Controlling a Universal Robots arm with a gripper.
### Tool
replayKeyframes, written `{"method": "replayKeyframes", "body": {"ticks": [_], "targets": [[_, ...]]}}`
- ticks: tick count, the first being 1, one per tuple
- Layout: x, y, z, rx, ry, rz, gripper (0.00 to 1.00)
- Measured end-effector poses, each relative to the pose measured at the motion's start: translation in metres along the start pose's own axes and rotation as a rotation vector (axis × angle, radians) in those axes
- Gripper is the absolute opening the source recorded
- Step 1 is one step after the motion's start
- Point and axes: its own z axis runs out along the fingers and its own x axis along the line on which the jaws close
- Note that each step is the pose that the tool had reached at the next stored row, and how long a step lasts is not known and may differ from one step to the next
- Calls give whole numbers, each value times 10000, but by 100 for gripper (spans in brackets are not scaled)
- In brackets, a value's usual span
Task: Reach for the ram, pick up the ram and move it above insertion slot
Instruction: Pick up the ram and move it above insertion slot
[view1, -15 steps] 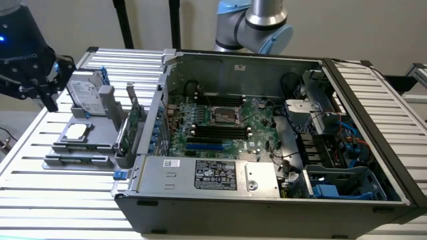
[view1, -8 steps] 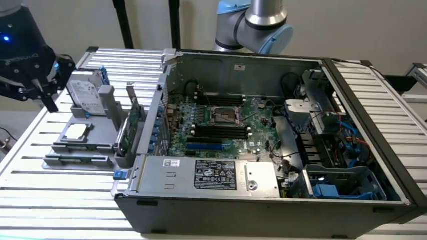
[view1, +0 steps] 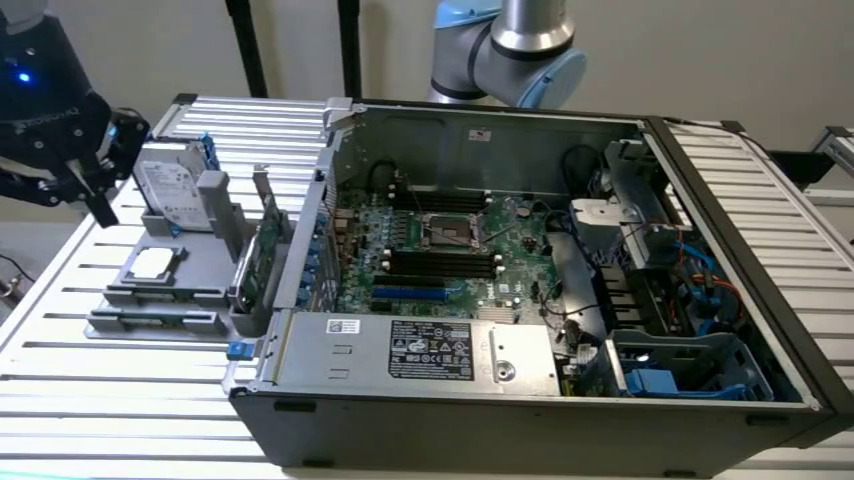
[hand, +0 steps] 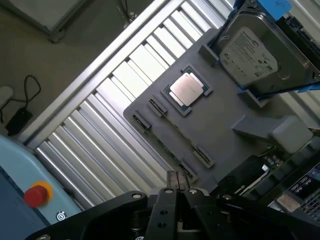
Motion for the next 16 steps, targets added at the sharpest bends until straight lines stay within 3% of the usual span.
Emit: {"method": "replayKeyframes", "body": {"ticks": [16], "targets": [[-1,-1,36,98,87,-2907,11]]}}
